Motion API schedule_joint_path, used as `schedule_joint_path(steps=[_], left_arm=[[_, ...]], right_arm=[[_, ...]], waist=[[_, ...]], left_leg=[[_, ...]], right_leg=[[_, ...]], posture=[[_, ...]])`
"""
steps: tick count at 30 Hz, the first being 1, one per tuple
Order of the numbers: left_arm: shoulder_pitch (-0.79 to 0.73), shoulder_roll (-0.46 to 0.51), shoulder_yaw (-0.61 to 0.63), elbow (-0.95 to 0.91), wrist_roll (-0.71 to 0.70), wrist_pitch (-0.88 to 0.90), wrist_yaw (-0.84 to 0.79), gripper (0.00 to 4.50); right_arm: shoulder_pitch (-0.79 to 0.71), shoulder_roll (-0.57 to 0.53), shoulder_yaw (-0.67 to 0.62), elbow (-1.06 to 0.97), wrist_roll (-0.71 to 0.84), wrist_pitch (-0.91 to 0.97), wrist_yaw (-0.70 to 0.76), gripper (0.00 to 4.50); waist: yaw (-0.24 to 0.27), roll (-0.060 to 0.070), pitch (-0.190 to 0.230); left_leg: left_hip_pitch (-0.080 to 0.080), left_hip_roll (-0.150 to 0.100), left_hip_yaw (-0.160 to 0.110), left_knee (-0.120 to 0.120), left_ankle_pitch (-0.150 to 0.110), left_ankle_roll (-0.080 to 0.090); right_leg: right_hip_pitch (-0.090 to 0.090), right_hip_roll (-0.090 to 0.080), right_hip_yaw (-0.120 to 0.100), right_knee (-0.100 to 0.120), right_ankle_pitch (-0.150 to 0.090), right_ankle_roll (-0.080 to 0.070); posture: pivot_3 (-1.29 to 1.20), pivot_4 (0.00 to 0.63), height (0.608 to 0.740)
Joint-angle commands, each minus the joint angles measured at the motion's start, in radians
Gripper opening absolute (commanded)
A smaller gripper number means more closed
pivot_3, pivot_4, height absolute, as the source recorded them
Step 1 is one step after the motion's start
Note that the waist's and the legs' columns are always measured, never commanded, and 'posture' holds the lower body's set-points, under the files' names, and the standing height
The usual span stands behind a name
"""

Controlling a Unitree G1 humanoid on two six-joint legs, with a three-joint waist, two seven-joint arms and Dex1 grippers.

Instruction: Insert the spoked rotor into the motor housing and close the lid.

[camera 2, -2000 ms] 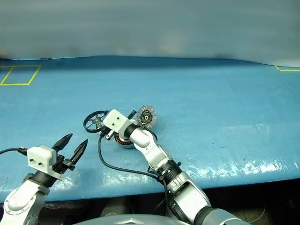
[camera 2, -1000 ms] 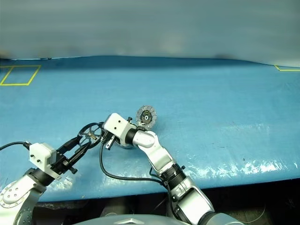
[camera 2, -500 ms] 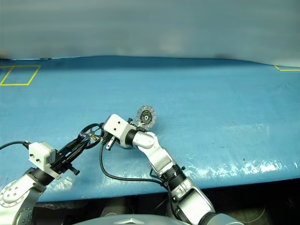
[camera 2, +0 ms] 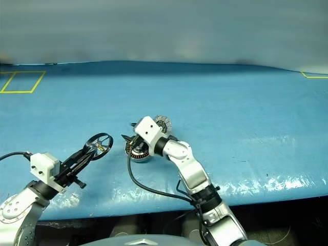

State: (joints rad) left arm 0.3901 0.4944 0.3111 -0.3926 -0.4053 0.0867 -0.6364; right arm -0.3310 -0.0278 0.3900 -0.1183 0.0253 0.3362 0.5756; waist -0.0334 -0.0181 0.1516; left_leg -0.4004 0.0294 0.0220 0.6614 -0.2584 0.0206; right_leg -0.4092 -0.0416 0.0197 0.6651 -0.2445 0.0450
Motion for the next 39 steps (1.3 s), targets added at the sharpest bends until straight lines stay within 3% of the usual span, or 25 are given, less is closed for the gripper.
schedule_joint_path(steps=[1,13,25,36,39], left_arm=[[-0.033,0.018,0.026,0.022,0.063,0.001,0.053,0.4],[-0.194,0.146,-0.046,0.182,0.444,-0.056,0.208,0.4],[-0.414,0.278,-0.251,0.348,0.752,-0.208,0.24,0.4],[-0.523,0.314,-0.422,0.446,0.892,-0.346,0.215,0.4],[-0.517,0.316,-0.419,0.428,0.883,-0.341,0.201,1.4]], right_arm=[[0.04,-0.021,-0.004,-0.137,0.056,0.058,0.02,2.39],[0.189,-0.153,-0.021,-0.328,0.163,0.193,0.028,2.39],[0.213,-0.158,0.008,-0.309,0.144,0.182,-0.037,2.39],[0.213,-0.163,0.015,-0.307,0.139,0.179,-0.063,2.39],[0.216,-0.16,0.016,-0.309,0.142,0.18,-0.069,2.39]], waist=[[0.001,0.0,0.0],[0.012,-0.001,0.0],[0.014,-0.002,0.0],[0.014,-0.002,0.0],[0.013,-0.002,0.0]], left_leg=[[0.0,0.0,0.0,0.0,0.0,0.0],[0.0,0.0,0.0,0.0,0.0,0.0],[-0.001,-0.001,0.0,-0.001,0.0,0.0],[-0.002,-0.001,0.0,-0.001,0.0,0.0],[-0.002,-0.001,0.0,-0.001,0.0,0.0]], right_leg=[[0.0,0.0,0.0,0.0,0.0,0.0],[0.0,0.0,-0.001,-0.001,0.0,0.0],[0.0,0.0,-0.001,-0.002,0.001,0.002],[-0.001,0.0,-0.001,-0.002,0.001,0.002],[-0.001,0.0,-0.001,-0.001,0.001,0.002]], posture=[[0.0,0.15,0.74],[0.0,0.15,0.74],[0.0,0.15,0.74],[0.0,0.15,0.74],[0.0,0.15,0.74]])
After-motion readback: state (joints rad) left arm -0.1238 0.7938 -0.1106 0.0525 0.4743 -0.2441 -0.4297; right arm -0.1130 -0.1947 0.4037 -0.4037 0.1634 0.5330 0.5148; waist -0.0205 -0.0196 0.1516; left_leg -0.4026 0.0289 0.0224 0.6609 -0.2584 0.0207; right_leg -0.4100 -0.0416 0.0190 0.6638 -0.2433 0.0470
